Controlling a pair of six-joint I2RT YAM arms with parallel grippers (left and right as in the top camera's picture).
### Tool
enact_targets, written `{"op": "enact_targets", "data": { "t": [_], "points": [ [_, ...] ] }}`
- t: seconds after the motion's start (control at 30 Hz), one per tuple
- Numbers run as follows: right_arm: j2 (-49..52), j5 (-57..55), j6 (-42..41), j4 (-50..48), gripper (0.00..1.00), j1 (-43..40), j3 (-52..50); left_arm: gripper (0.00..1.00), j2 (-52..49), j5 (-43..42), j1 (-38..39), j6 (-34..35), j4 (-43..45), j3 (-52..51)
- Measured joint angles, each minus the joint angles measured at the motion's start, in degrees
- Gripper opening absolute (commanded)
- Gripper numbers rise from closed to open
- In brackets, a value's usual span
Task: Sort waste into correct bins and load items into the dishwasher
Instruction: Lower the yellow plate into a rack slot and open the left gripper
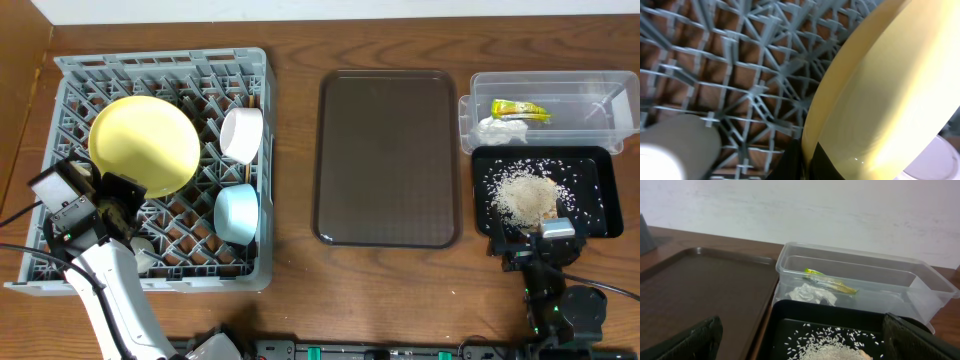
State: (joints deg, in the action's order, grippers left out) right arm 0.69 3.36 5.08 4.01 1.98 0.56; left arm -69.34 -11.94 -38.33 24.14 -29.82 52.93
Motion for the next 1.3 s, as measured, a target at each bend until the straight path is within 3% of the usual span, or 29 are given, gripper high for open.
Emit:
{"op": "enact_targets", "data": {
  "t": [0.3, 0.77, 0.8, 0.87, 0.9, 0.97, 1.07, 1.3],
  "points": [
    [0.0, 0.02, 0.0, -0.02, 0.99, 0.0, 0.0, 0.08, 0.0, 7.54, 1.95, -0.66, -0.13, -0.02],
    [0.0, 0.02, 0.0, -0.02, 0.99, 0.0, 0.0, 0.09, 0.0, 27.65, 16.13, -0.57, -2.6, -0.02],
    [0.0, 0.02, 0.0, -0.02, 0.99, 0.0, 0.0, 0.15, 0.0, 28.59, 17.05, -0.59, -2.71, -0.02],
    [0.0, 0.02, 0.0, 0.0, 0.99, 0.0, 0.0, 0.38, 0.02, 30.08, 19.04, -0.31, -2.97, -0.02],
    [0.0, 0.02, 0.0, 0.0, 0.99, 0.0, 0.0, 0.6, 0.17, 30.62, 20.24, -0.15, -3.13, -0.02],
    [0.0, 0.0, 0.0, 0.0, 0.99, 0.0, 0.0, 0.81, 1.01, 31.39, 22.56, -0.35, -3.41, -0.02],
    [0.0, 0.0, 0.0, -0.02, 0.99, 0.0, 0.0, 0.86, 4.22, 31.78, 25.9, -0.35, -3.65, -0.02],
    [0.0, 0.0, 0.0, 0.0, 0.99, 0.0, 0.0, 0.86, 15.76, 27.85, 30.73, -3.52, -8.44, 2.78]
  ]
}}
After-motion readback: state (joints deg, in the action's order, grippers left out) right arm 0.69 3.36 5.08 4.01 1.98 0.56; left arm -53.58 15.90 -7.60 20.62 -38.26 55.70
